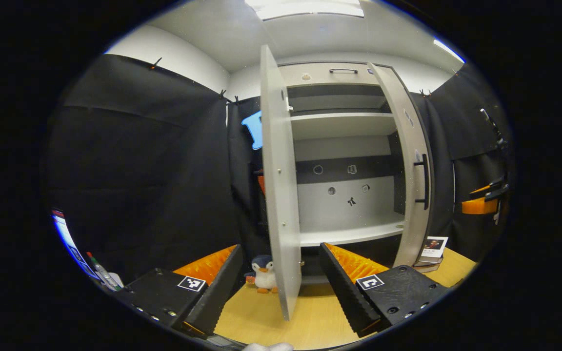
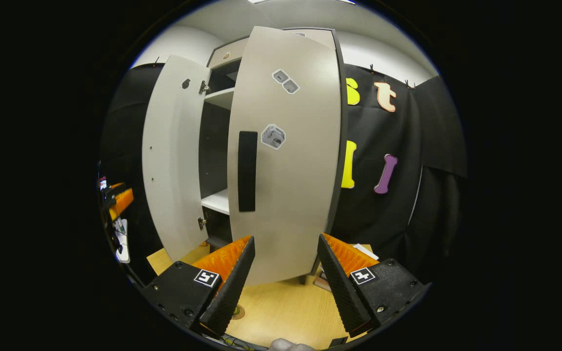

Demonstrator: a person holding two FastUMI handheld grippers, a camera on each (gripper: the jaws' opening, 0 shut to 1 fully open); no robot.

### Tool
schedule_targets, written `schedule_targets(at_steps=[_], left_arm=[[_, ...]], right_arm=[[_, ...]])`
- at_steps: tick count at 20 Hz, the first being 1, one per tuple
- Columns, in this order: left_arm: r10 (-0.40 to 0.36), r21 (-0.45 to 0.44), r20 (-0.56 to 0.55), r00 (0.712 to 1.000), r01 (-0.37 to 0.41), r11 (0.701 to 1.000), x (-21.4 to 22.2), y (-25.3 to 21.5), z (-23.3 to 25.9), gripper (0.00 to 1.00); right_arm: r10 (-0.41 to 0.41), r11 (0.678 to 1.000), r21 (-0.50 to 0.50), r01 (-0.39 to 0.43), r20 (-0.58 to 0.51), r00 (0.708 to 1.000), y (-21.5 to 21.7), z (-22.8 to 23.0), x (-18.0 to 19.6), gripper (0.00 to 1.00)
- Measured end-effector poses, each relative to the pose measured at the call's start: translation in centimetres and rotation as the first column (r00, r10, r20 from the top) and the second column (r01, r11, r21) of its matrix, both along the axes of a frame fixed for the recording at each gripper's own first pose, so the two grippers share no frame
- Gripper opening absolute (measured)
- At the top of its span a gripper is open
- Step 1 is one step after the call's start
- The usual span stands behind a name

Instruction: Grasp the bottle in the cabinet with the left hand and place it on the coaster, then close the right door with the right hand and the left door with the left hand.

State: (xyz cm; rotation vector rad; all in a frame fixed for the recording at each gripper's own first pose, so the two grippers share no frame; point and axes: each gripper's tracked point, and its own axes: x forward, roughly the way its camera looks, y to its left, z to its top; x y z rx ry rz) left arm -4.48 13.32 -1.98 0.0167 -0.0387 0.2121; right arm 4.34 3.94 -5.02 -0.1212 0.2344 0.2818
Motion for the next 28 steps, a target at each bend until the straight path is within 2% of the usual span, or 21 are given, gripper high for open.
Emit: schedule_targets(at_steps=[4, 9, 14, 17, 20, 28], left_arm=[[0.078, 0.033, 0.018, 0.997, -0.078, 0.996, 1.8, 7.3, 1.0, 0.96], [0.143, -0.014, 0.043, 0.989, -0.143, 0.99, 4.8, 13.2, 2.8, 0.96], [0.147, -0.045, 0.029, 0.989, -0.145, 0.988, 7.8, 13.1, 3.4, 0.96], [0.091, -0.06, 0.015, 0.996, -0.09, 0.994, 9.3, 10.9, 3.3, 0.96], [0.121, -0.021, 0.011, 0.993, -0.121, 0.992, 9.2, 10.8, 3.6, 0.91], [0.131, -0.016, 0.001, 0.991, -0.131, 0.991, 9.1, 9.0, 3.7, 0.9]], right_arm=[[-0.043, 0.999, 0.008, 0.043, -0.029, 0.999, 0.2, -1.1, -2.4, 0.8], [-0.093, 0.995, 0.023, 0.093, -0.016, 0.996, -1.5, -0.7, -3.7, 0.8], [-0.141, 0.989, 0.033, 0.142, -0.011, 0.99, -4.4, -0.2, -4.2, 0.8], [-0.163, 0.985, 0.049, 0.163, -0.011, 0.987, -5.8, -0.1, -4.4, 0.8], [-0.16, 0.985, 0.065, 0.161, -0.015, 0.987, -6.4, -0.2, -4.4, 0.8], [-0.141, 0.988, 0.062, 0.142, -0.011, 0.99, -6.9, 0.2, -3.8, 0.8]])
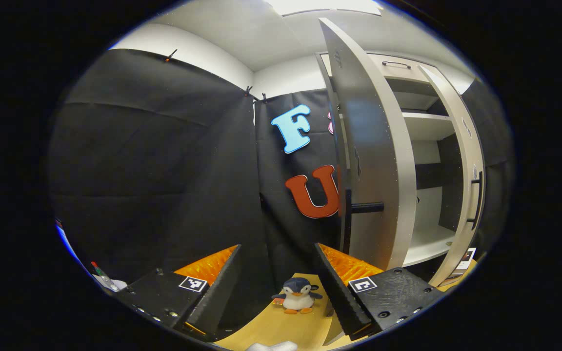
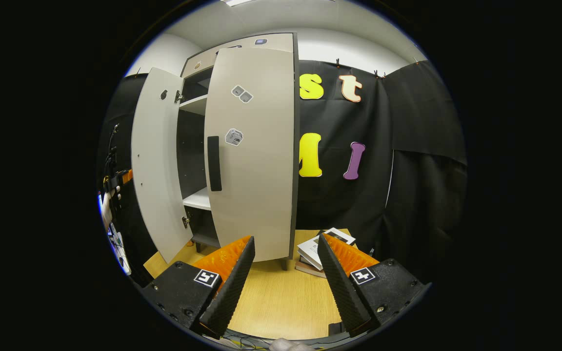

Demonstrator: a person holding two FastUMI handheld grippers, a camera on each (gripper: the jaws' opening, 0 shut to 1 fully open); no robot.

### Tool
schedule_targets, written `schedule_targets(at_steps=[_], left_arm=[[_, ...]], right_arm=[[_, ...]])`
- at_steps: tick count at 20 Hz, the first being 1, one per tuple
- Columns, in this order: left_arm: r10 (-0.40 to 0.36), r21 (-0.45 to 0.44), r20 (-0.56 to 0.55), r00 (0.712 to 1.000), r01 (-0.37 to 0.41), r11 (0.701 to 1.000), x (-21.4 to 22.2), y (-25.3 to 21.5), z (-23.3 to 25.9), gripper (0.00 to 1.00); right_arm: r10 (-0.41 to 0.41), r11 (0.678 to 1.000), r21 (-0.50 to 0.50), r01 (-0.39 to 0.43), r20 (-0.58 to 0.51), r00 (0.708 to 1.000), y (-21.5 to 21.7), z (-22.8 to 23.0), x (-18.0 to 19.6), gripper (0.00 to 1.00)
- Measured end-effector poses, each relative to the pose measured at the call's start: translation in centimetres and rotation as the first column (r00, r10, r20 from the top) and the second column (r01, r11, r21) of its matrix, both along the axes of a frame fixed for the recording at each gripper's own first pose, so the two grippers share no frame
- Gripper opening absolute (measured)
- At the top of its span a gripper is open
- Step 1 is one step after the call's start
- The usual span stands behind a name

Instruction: Grasp the bottle in the cabinet with the left hand and place it on the coaster, then close the right door with the right hand and the left door with the left hand.

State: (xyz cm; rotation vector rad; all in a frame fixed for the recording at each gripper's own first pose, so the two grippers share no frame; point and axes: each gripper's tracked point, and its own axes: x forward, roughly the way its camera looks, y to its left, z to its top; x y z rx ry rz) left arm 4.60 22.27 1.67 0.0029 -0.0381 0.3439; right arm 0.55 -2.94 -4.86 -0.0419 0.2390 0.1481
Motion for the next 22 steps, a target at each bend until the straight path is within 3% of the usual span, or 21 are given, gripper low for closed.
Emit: schedule_targets(at_steps=[6, 10, 11, 12, 14, 19, 22], left_arm=[[-0.056, -0.009, 0.011, 0.998, 0.056, 0.998, 0.1, -3.2, 0.1, 0.9], [-0.147, -0.017, 0.027, 0.989, 0.147, 0.989, 1.2, -7.5, 0.5, 0.9], [-0.176, -0.02, 0.03, 0.984, 0.177, 0.984, 1.6, -8.7, 0.5, 0.84], [-0.203, -0.025, 0.037, 0.978, 0.204, 0.979, 2.0, -9.6, 0.6, 0.9], [-0.253, -0.057, 0.042, 0.967, 0.255, 0.965, 3.0, -11.6, 0.5, 0.9], [-0.267, -0.108, 0.068, 0.961, 0.273, 0.956, 4.6, -13.1, 1.5, 0.99], [-0.281, -0.073, 0.028, 0.959, 0.283, 0.956, 4.3, -13.7, 0.8, 1.0]], right_arm=[[0.005, 1.0, -0.017, -0.005, 0.0, 1.0, 0.1, 0.0, -0.3, 0.8], [-0.004, 1.0, -0.017, 0.004, 0.004, 1.0, 0.0, 0.1, -0.7, 0.8], [-0.007, 1.0, -0.017, 0.007, 0.003, 1.0, 0.0, 0.2, -0.8, 0.8], [-0.01, 1.0, -0.017, 0.01, 0.003, 1.0, 0.0, 0.1, -0.9, 0.8], [-0.017, 1.0, -0.016, 0.017, 0.009, 1.0, -0.1, 0.4, -1.2, 0.8], [-0.045, 0.999, -0.005, 0.045, 0.018, 0.999, -0.6, 0.5, -2.0, 0.8], [-0.062, 0.998, 0.015, 0.062, 0.019, 0.998, -0.9, 0.4, -2.0, 0.8]])
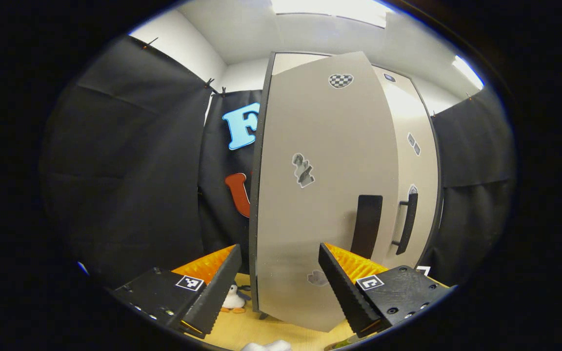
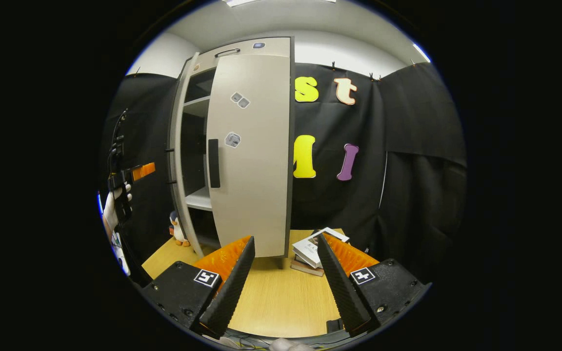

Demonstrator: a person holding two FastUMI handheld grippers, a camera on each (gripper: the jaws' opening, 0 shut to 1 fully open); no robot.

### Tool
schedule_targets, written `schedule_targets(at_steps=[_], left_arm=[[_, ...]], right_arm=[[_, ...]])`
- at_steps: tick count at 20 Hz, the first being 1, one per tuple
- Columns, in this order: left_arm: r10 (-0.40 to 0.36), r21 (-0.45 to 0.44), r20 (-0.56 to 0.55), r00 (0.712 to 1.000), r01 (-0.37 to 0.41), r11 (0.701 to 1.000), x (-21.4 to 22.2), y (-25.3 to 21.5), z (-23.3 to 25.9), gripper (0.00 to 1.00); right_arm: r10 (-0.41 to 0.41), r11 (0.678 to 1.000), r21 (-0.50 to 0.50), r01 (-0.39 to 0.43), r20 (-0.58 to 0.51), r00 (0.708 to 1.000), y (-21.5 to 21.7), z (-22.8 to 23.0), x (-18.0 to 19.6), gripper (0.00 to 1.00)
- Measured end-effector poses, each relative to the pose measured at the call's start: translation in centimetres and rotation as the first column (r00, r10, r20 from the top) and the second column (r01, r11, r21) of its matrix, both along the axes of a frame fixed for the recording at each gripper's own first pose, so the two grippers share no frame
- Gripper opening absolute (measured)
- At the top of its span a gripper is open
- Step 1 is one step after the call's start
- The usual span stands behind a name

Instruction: Grasp the bottle in the cabinet with the left hand and place it on the coaster, then close the right door with the right hand and the left door with the left hand.

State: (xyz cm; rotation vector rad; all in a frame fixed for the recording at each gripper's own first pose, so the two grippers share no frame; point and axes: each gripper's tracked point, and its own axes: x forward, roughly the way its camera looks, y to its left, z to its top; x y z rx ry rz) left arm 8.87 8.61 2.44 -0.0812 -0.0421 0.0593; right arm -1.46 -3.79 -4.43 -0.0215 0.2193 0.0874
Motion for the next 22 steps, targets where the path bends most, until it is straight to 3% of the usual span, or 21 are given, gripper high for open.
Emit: schedule_targets(at_steps=[8, 16, 22], left_arm=[[-0.064, 0.029, -0.046, 0.997, 0.065, 0.997, -3.4, -3.7, -1.7, 0.97], [-0.079, 0.047, -0.023, 0.997, 0.08, 0.996, -8.6, -5.9, -1.6, 0.97], [-0.07, 0.04, -0.081, 0.994, 0.073, 0.997, -11.8, -6.4, -4.6, 0.97]], right_arm=[[-0.008, 1.0, 0.019, 0.007, 0.022, 1.0, 1.5, 0.3, 0.0, 0.8], [-0.032, 0.998, 0.046, 0.03, 0.055, 0.998, 3.1, 0.7, -0.1, 0.8], [-0.01, 0.999, 0.036, 0.009, 0.054, 0.999, 5.3, 0.0, -0.4, 0.8]])
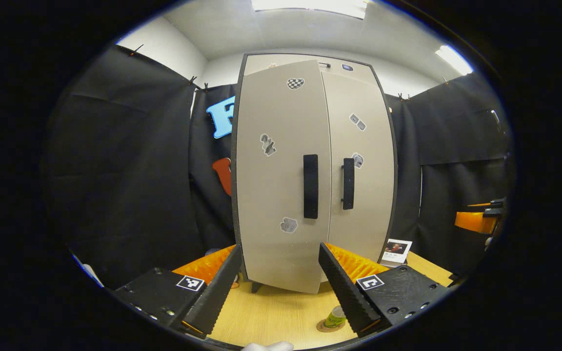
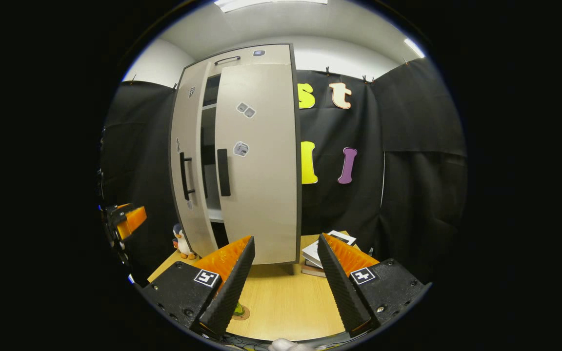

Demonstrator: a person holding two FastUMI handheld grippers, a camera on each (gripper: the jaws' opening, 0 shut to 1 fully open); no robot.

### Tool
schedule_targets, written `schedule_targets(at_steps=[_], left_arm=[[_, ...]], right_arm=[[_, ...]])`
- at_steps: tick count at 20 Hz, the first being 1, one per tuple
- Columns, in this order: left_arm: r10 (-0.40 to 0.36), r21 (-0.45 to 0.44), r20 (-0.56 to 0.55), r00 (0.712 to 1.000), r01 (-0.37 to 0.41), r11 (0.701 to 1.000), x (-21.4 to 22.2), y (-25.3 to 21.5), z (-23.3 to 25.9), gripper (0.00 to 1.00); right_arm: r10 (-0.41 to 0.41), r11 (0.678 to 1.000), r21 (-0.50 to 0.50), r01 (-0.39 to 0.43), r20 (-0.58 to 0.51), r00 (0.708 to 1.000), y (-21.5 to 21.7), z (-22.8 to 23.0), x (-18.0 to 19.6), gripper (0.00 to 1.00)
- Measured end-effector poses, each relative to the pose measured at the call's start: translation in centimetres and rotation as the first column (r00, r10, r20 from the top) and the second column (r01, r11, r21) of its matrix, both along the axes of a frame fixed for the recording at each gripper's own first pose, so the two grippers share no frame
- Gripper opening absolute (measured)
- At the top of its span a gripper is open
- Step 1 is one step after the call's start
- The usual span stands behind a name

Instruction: Grasp the bottle in the cabinet with the left hand and place it on the coaster, then close the right door with the right hand and the left door with the left hand.

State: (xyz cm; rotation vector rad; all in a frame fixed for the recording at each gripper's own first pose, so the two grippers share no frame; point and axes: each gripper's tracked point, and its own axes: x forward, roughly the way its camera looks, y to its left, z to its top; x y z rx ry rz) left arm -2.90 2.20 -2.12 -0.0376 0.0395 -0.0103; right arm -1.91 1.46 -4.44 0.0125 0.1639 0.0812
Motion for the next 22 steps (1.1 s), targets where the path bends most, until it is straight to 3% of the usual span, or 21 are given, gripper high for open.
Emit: schedule_targets(at_steps=[11, 22], left_arm=[[-0.009, -0.02, -0.018, 1.0, 0.009, 1.0, -2.0, -0.7, 0.1, 0.97], [-0.02, -0.02, -0.008, 1.0, 0.02, 1.0, -0.8, -1.3, 1.2, 0.99]], right_arm=[[0.046, 0.998, -0.033, -0.045, 0.009, 0.999, 2.0, -0.1, -0.2, 0.8], [0.064, 0.997, -0.032, -0.064, 0.006, 0.998, 2.4, 0.2, 0.3, 0.8]])
